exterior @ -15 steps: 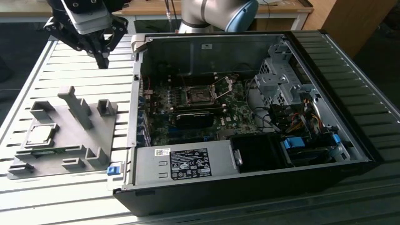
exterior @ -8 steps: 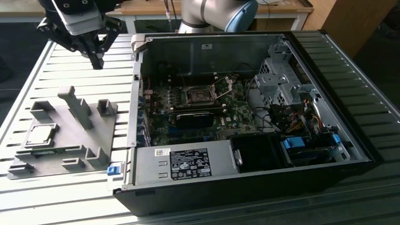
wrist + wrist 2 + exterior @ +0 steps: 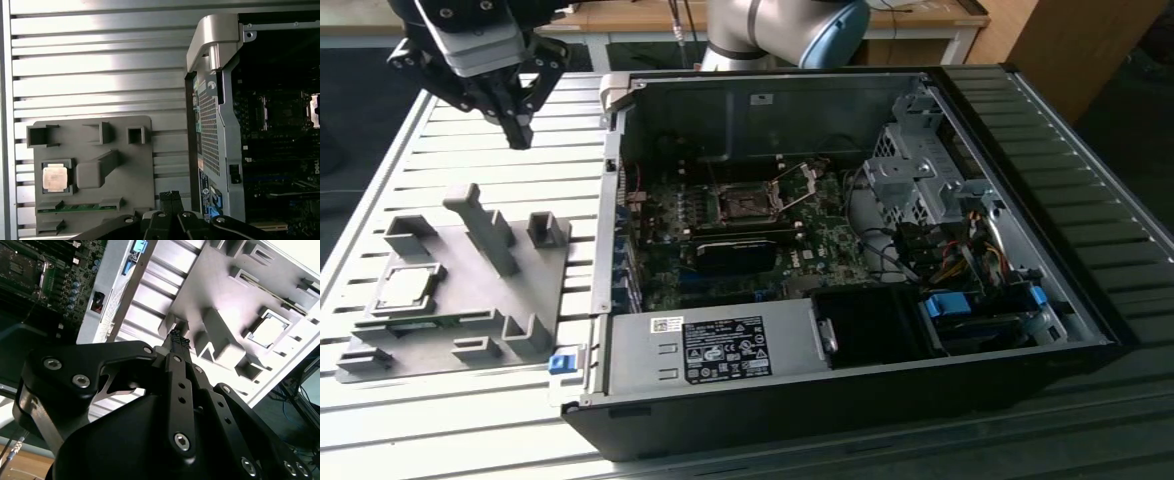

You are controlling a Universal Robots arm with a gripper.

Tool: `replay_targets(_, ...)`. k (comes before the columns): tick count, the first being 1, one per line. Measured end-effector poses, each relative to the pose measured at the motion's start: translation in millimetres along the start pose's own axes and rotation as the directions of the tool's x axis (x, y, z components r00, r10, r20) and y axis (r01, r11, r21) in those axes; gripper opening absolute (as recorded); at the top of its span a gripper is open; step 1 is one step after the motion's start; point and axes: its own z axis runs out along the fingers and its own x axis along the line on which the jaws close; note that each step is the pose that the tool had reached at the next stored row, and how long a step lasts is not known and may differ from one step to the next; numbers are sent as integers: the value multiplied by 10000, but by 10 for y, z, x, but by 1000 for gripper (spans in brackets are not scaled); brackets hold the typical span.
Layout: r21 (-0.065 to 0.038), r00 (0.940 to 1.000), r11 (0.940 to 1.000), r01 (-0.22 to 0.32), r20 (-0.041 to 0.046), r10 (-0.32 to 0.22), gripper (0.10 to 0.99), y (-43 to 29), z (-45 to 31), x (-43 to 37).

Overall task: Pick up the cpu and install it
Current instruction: 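Reach for the cpu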

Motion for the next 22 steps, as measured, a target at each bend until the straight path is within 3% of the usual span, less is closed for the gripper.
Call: replay_targets(22, 0, 10000, 10000, 0, 0, 0, 106, -14, 13, 179)
